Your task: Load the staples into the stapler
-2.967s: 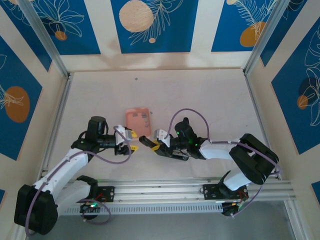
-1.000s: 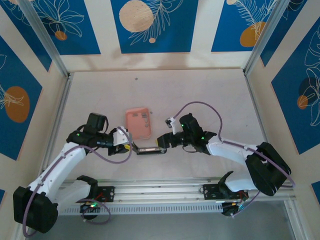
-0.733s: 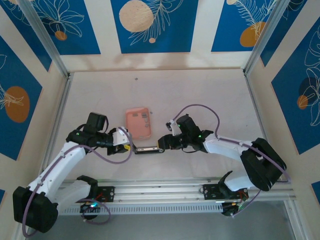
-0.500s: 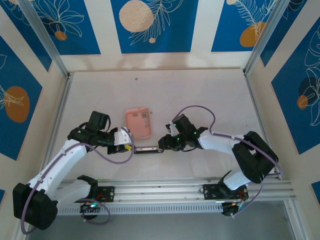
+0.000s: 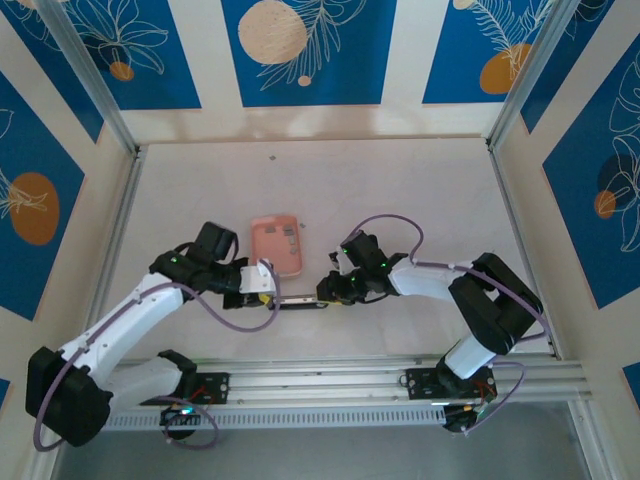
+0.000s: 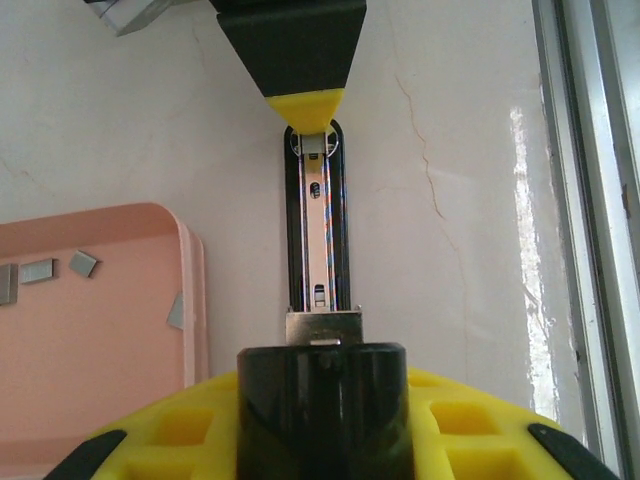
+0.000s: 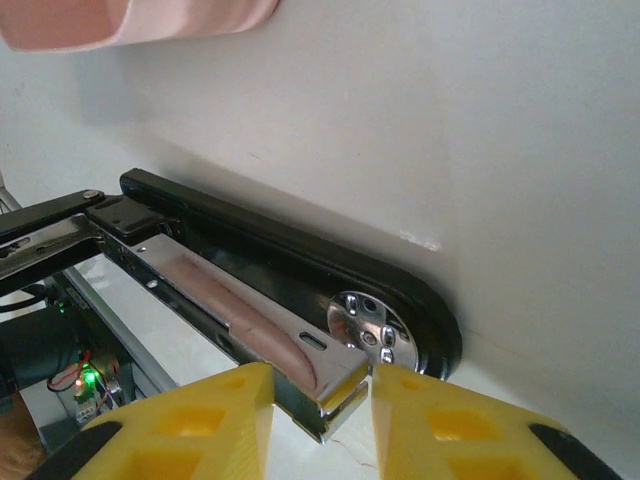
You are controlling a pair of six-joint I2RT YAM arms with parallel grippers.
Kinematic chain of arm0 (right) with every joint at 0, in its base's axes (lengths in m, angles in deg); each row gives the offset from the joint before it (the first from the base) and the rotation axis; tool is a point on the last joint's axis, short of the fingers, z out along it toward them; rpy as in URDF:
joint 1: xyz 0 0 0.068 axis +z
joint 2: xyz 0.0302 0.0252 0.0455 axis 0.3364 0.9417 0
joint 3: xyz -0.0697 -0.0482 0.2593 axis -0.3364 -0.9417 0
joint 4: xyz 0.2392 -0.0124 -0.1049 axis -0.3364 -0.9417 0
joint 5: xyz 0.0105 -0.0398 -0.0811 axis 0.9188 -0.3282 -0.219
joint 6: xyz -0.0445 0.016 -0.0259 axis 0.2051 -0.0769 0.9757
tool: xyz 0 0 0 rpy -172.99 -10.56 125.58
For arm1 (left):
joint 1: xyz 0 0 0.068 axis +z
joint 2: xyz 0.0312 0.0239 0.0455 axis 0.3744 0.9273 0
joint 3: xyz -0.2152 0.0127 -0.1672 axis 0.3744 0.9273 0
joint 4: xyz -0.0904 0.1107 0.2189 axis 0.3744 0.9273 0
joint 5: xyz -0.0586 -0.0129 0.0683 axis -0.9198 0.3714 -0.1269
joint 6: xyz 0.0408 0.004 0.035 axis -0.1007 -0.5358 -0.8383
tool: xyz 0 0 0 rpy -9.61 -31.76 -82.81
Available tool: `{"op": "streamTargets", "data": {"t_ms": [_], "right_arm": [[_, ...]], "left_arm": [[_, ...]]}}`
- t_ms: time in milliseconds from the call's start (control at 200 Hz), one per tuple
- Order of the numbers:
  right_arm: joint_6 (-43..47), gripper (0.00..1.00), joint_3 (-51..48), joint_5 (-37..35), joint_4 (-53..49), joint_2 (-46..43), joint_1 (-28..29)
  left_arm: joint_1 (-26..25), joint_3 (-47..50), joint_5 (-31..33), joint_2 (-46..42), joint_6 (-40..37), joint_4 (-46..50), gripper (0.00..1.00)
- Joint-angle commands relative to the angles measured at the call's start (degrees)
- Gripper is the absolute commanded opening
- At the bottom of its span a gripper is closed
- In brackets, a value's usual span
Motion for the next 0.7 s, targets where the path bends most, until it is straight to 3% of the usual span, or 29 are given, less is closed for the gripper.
{"op": "streamTargets", "data": {"t_ms": [0, 180, 695], "right_arm": [[-1.3, 0.28, 0.1, 1.0, 1.5, 1.7, 0.4], [-1.0, 0.2, 0.0, 1.8, 2.7, 3.1, 0.4], [-2.0, 0.2, -3.8, 7.4, 14.0, 2.4, -0.6]], "left_arm": [[-3.1, -3.3, -2.8, 2.0, 0.5, -1.8, 0.1], [-6.3, -5.3, -2.2, 6.0, 1.5, -2.5, 0.09], [-14.3, -6.1, 1.6, 19.0, 15.1, -23.2, 0.03]]}}
